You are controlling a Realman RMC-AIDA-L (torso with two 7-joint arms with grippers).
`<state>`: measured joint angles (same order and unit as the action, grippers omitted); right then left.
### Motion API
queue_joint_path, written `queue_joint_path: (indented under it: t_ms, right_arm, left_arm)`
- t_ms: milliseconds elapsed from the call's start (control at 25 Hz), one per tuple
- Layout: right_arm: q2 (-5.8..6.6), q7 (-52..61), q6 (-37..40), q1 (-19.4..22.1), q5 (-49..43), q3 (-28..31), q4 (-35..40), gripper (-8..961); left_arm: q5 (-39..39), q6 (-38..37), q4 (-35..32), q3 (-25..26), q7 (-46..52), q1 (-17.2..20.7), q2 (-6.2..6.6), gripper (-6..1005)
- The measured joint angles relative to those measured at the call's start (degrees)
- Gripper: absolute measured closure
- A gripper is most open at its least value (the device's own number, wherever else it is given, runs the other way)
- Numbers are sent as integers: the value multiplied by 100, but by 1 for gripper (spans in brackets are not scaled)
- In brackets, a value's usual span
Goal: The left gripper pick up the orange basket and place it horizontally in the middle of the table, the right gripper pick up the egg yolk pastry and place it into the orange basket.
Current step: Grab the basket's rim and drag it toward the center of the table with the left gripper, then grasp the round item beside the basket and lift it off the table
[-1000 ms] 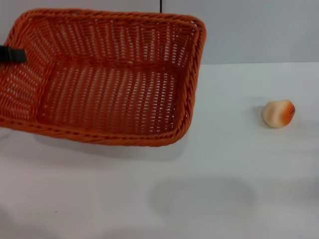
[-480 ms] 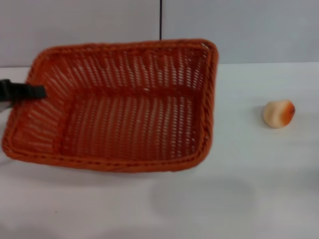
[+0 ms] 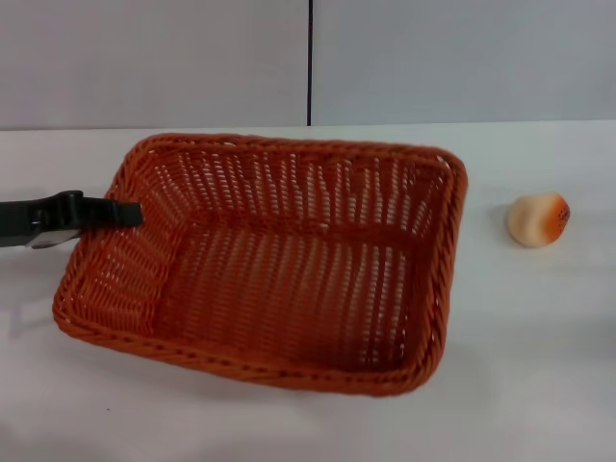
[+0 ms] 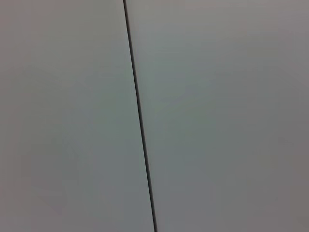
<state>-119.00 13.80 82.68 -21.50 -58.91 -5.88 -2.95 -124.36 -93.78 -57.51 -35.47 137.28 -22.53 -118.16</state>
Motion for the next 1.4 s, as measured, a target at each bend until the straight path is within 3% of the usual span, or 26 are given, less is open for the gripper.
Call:
queue_joint_path:
  t_ms: [680,880,1040,1080,1120,1400]
  right_arm:
    - [0,0,-8,22,3,0,-4,283]
    - [0,0,-8,2,3,0,-4,283]
    - [0,0,-7,1,3,0,-4,282]
    - [0,0,-7,0,3,0,-3,282]
    - [0,0,-7,0,3,0,-1,282]
    - [15,257,-25,-45,-41,-68,66,282]
  left_arm:
    - [62,-101,31,-108,-14,-16,16,805]
    - [15,-88,-93,-76,10,22,44,616]
    - [4,-216,-212,-69,30,51,124,375]
    - [4,-216,-212,-69,30,51,124,368]
    - [45,-292,-234,16,9,62,239,361]
    - [700,-335,-128,528,-624,6,360,336]
